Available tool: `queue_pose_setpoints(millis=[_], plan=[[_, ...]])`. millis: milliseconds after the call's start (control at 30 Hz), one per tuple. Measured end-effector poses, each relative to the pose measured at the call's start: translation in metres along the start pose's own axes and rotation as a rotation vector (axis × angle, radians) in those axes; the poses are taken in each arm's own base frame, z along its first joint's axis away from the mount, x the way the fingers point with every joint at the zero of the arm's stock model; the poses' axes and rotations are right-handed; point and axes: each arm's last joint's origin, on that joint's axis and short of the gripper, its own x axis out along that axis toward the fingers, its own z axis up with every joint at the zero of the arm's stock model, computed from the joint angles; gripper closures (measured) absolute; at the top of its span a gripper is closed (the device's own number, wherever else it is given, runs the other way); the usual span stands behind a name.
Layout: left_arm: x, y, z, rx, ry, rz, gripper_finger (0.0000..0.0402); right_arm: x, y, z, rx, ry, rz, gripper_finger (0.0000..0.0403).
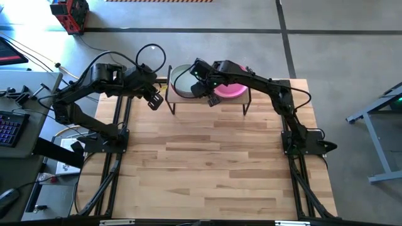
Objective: Place and stack plates onto a shelf
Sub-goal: Stack the blue plate on top of the brown plate
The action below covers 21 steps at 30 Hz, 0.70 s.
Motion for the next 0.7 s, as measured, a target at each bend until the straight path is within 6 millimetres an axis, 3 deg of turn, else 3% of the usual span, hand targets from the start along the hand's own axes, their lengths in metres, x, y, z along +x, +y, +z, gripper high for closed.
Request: queue_pose_setpoints(millis=[300, 700], plan=[[0.0000, 0.0000, 0.0000, 0.005, 0.000, 0.000, 0.0363, 0.0002, -0.0007, 0.0003, 0.046, -0.004, -0.007, 0.0396], [0.0000, -0.0006, -0.0004, 0.009, 0.012, -0.022, 0.0363, 0.0000, -0.0006, 0.0008, 0.042, 0.040, -0.043, 0.0312]])
